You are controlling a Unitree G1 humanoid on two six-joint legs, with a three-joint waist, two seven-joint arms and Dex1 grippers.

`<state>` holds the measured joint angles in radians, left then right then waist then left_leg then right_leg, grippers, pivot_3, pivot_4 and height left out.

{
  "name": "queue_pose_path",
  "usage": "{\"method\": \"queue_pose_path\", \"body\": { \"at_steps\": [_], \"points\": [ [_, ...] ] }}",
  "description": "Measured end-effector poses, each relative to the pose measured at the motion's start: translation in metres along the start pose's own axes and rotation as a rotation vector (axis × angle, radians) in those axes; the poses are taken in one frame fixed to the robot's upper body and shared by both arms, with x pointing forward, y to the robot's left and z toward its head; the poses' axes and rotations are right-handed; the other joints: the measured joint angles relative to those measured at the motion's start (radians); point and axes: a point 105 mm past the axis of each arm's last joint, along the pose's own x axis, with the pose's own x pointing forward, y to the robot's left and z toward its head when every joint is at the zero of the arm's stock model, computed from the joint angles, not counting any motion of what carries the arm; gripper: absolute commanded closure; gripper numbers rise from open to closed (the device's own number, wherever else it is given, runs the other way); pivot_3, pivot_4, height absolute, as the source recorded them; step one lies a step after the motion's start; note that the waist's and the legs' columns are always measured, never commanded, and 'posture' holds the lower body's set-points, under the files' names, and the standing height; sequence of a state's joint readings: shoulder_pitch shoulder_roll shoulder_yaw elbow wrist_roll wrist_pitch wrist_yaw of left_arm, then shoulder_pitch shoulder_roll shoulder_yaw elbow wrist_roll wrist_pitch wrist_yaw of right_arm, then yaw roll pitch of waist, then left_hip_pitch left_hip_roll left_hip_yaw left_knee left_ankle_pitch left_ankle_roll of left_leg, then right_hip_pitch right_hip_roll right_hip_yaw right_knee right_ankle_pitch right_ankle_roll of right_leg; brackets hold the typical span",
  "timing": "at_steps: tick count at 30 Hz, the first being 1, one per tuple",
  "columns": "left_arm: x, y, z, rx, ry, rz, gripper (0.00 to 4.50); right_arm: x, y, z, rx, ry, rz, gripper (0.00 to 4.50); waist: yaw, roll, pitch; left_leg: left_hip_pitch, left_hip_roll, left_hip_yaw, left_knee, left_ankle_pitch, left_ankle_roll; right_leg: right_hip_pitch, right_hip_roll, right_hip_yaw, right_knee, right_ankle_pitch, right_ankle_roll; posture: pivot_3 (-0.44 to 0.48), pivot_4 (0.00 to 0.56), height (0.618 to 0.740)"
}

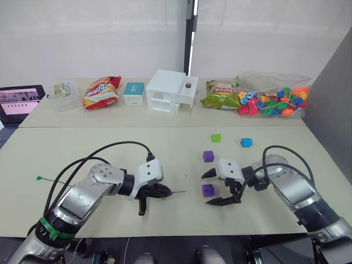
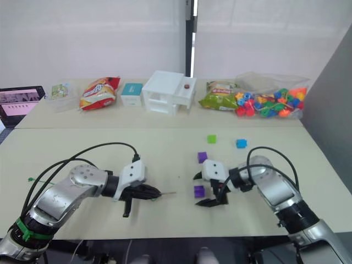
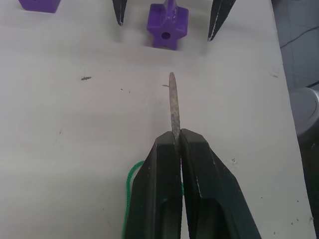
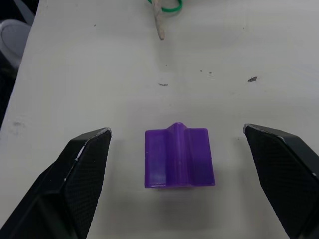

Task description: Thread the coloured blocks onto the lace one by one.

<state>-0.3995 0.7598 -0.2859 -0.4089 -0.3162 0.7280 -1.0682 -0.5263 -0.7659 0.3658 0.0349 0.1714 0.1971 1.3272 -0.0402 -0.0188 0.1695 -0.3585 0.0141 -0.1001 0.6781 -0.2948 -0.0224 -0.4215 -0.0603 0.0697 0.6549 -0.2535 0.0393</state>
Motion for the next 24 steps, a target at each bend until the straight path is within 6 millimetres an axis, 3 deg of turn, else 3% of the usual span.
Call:
{"method": "queue_pose_path", "body": {
  "at_steps": [7, 8, 13, 20, 24],
  "points": [
    [-0.001, -0.003, 0.0, -0.018, 0.019, 0.014, 4.5, 0.009, -0.001, -0.004, 0.004, -0.036, 0.007, 2.96, -0.003, 0.0, 0.0, 0.0, 0.0, 0.0, 0.0, 0.0, 0.0, 0.0, 0.0, 0.0, 0.001, 0.0, 0.0, 0.0, 0.15, 0.74],
    [-0.001, -0.003, 0.0, -0.02, 0.022, 0.016, 4.5, 0.01, -0.001, -0.003, 0.003, -0.042, 0.003, 3.13, -0.003, 0.0, 0.0, 0.0, 0.0, 0.0, 0.0, 0.0, 0.0, 0.0, 0.0, 0.0, 0.001, 0.0, 0.0, 0.0, 0.15, 0.74],
    [0.0, -0.004, 0.003, -0.031, 0.033, 0.014, 4.5, 0.02, 0.0, 0.003, 0.03, -0.078, -0.032, 3.13, -0.001, 0.0, 0.0, 0.0, 0.0, 0.0, 0.0, 0.0, 0.0, 0.0, 0.0, 0.0, 0.001, 0.0, 0.0, 0.0, 0.15, 0.74],
    [0.007, 0.005, 0.016, 0.012, 0.12, 0.038, 4.5, 0.04, 0.0, 0.028, 0.036, -0.091, -0.085, 3.13, -0.002, 0.0, 0.0, 0.0, -0.001, -0.001, 0.0, 0.0, 0.0, 0.0, 0.0, 0.0, 0.001, 0.0, 0.0, 0.0, 0.15, 0.74],
    [0.007, 0.003, 0.011, 0.007, 0.18, 0.002, 4.5, 0.043, 0.001, 0.023, 0.045, -0.057, -0.095, 3.13, -0.003, 0.0, 0.0, 0.0, 0.0, -0.001, 0.0, 0.0, 0.0, 0.0, 0.0, 0.0, 0.001, 0.0, 0.0, 0.0, 0.15, 0.74]
  ]
}}
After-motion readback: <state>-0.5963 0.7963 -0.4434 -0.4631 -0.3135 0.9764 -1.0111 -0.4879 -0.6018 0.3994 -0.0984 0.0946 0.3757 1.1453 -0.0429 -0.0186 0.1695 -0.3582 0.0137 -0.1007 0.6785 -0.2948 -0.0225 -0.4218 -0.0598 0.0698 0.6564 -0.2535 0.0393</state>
